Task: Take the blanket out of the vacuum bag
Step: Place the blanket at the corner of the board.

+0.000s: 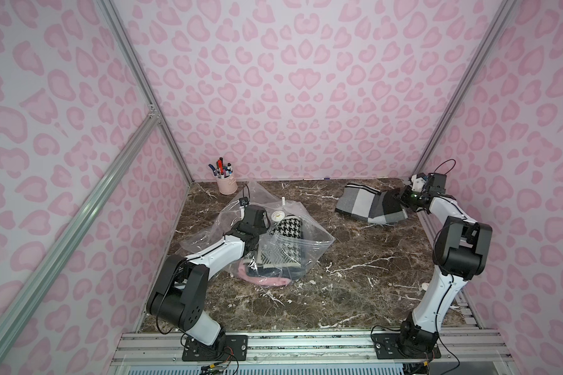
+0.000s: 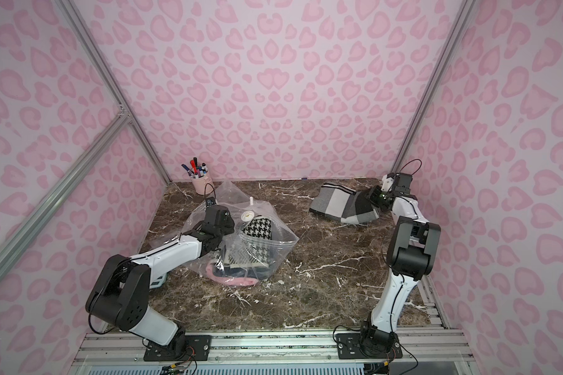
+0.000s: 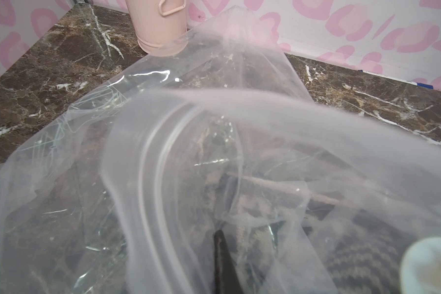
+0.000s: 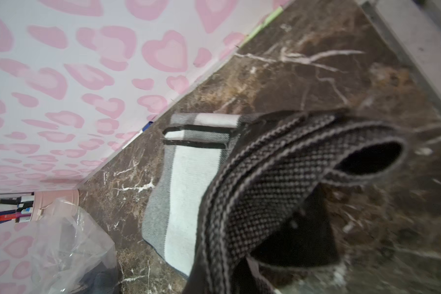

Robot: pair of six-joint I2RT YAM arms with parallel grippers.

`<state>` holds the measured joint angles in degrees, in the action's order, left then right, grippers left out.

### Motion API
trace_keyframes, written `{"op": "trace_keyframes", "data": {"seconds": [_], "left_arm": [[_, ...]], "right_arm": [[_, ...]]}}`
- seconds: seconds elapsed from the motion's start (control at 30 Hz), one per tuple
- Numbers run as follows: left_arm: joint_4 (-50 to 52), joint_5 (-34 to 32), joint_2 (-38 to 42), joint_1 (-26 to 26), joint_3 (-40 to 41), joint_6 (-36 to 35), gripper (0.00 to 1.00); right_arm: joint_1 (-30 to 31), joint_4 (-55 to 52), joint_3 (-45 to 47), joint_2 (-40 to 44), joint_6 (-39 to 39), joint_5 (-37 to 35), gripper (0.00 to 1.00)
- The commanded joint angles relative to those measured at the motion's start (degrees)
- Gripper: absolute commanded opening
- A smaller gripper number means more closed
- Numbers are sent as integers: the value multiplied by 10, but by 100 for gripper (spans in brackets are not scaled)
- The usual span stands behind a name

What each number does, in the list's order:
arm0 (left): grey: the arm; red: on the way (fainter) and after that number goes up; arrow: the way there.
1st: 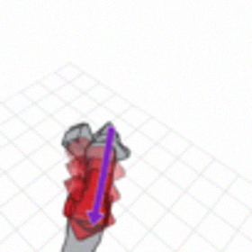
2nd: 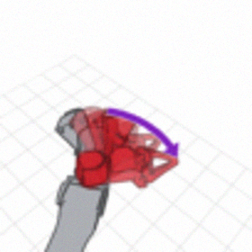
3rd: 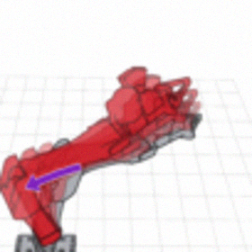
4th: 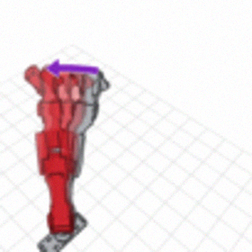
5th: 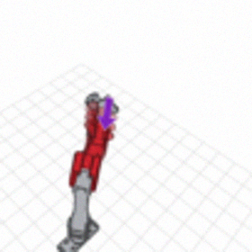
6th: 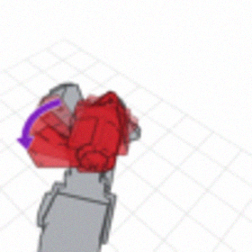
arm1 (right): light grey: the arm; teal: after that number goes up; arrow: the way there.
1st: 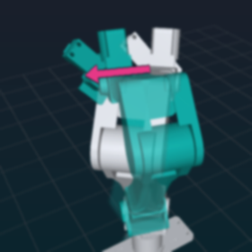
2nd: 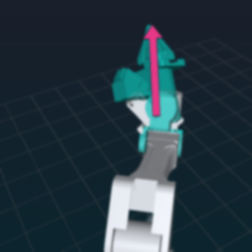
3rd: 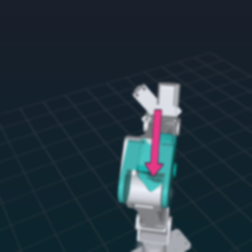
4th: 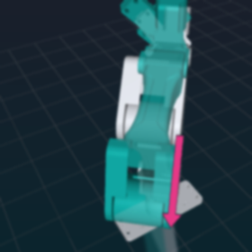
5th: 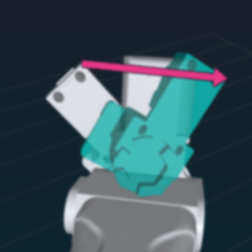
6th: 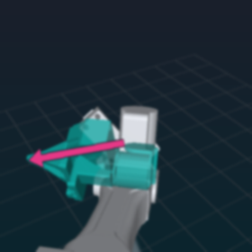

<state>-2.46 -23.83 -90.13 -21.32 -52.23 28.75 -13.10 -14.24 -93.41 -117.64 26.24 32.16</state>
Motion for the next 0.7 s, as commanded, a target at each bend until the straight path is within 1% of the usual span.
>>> {"op": "trace_keyframes", "data": {"seconds": [0.0, 0.13, 0.23, 0.47, 0.67], "left_arm": [[-2, -3, 10, 0, 2, -3, 4], [0, -6, 14, 0, 3, -5, 4], [1, -8, 16, 0, 1, -7, 4], [4, -18, 22, 0, -3, -14, 4], [6, -25, 26, 1, -3, -17, 4]], "right_arm": [[41, 18, -69, -6, 11, 26, 0], [91, -15, -193, -46, 39, 26, 0], [111, -37, -297, -88, 67, 34, 0], [136, 6, -427, -159, 166, 57, 0], [150, 89, -506, -208, 264, 74, 0]]}}
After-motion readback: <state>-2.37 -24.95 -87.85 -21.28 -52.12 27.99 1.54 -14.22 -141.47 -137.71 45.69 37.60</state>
